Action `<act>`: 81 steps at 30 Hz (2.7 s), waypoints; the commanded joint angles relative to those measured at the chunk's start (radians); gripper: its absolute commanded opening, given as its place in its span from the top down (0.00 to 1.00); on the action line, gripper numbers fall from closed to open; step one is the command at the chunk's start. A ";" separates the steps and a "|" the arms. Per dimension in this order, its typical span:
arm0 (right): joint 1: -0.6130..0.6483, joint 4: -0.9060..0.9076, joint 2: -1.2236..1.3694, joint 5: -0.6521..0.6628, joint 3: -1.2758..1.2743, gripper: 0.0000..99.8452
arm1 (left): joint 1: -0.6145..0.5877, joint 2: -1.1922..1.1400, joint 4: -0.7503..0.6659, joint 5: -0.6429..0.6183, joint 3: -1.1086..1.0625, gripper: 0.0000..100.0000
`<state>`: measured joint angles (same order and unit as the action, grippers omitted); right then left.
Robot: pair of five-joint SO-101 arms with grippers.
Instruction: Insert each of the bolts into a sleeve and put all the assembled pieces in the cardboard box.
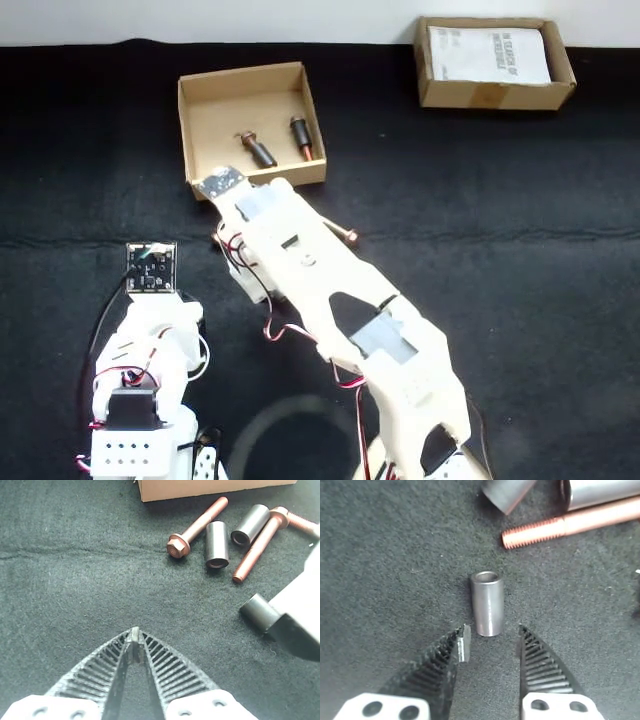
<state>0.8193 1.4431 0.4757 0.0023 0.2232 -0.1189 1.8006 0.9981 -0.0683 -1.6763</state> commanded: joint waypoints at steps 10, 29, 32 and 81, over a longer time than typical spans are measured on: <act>0.021 -0.047 -0.002 -0.002 0.013 0.88 | -0.013 0.012 -0.011 0.003 -0.019 0.99; 0.022 -0.096 0.125 -0.009 0.012 0.86 | -0.013 0.012 -0.009 0.003 -0.019 0.99; 0.022 -0.111 0.120 -0.009 0.013 0.89 | -0.013 0.013 -0.009 0.003 -0.019 0.99; -0.380 0.321 -1.049 -0.008 -0.205 0.99 | -0.007 0.010 -0.012 0.003 -0.019 0.99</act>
<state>0.5155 1.7530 -0.3867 0.0023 0.1327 -0.1189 1.8006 0.9966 -0.0683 -1.6763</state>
